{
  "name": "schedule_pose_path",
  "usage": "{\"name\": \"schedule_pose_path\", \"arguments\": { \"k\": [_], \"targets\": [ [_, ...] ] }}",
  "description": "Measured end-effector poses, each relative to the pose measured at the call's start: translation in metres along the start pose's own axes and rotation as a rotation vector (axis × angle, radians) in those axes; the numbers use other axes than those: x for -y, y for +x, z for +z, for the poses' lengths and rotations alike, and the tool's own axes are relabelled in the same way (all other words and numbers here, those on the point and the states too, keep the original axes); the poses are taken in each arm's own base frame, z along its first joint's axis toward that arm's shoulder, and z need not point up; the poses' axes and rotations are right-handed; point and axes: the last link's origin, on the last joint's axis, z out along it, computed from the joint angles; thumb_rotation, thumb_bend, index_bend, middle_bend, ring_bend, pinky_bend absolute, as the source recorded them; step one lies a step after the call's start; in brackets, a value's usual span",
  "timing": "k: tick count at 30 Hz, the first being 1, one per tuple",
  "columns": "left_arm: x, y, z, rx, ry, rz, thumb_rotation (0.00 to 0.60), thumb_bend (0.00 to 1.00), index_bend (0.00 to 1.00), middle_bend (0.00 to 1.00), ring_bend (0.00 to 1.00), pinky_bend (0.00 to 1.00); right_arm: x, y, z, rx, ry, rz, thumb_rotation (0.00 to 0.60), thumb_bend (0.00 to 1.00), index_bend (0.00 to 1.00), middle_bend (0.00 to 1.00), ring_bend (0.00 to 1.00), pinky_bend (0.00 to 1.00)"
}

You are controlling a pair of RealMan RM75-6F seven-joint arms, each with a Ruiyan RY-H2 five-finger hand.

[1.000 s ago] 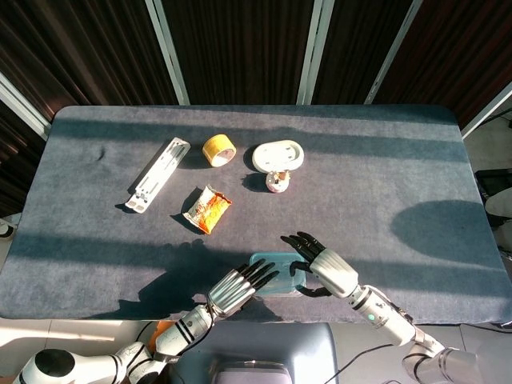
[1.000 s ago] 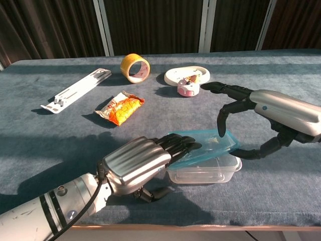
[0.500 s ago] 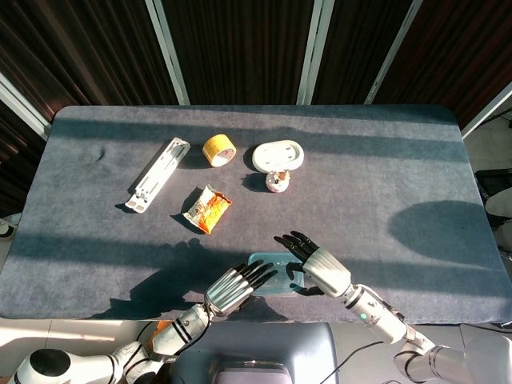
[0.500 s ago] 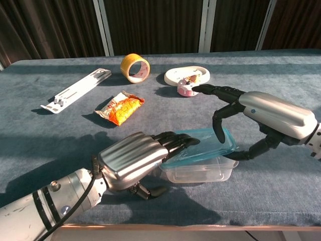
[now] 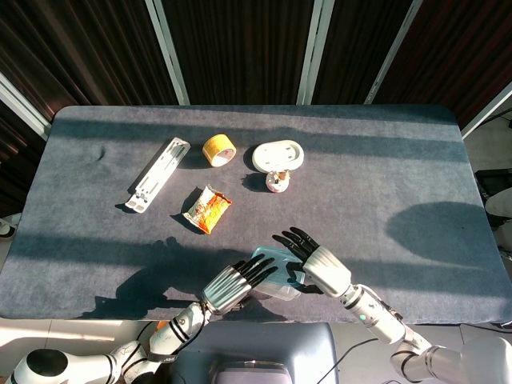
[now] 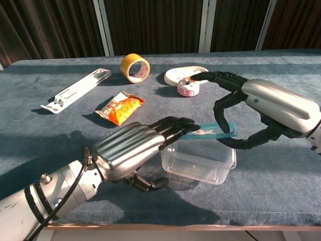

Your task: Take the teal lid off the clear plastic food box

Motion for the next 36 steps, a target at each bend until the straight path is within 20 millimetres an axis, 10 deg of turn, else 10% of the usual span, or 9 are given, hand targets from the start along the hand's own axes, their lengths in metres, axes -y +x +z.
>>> {"name": "schedule_pose_path", "arguments": {
  "k": [15, 26, 32, 36],
  "targets": [
    [0.053, 0.055, -0.009, -0.176, 0.099, 0.052, 0.600, 0.27, 0.00, 0.00, 0.00, 0.00, -0.019, 0.050, 0.000, -0.116, -0.010, -0.163, 0.600, 0.61, 0.81, 0.17, 0.00, 0.01],
    [0.145, 0.089, -0.086, -0.177, 0.383, 0.128, 0.600, 0.28, 0.00, 0.00, 0.00, 0.00, -0.089, 0.075, -0.029, -0.025, -0.236, -0.331, 0.600, 0.61, 0.80, 0.17, 0.00, 0.01],
    [0.166, 0.082, -0.112, -0.139, 0.458, 0.129, 0.600, 0.28, 0.00, 0.00, 0.00, 0.00, -0.115, 0.051, -0.034, 0.074, -0.326, -0.345, 0.600, 0.61, 0.52, 0.17, 0.00, 0.01],
    [0.175, 0.075, -0.123, -0.108, 0.498, 0.103, 0.600, 0.28, 0.00, 0.00, 0.00, 0.00, -0.118, 0.028, -0.034, 0.143, -0.351, -0.315, 0.600, 0.33, 0.09, 0.06, 0.00, 0.00]
  ]
}}
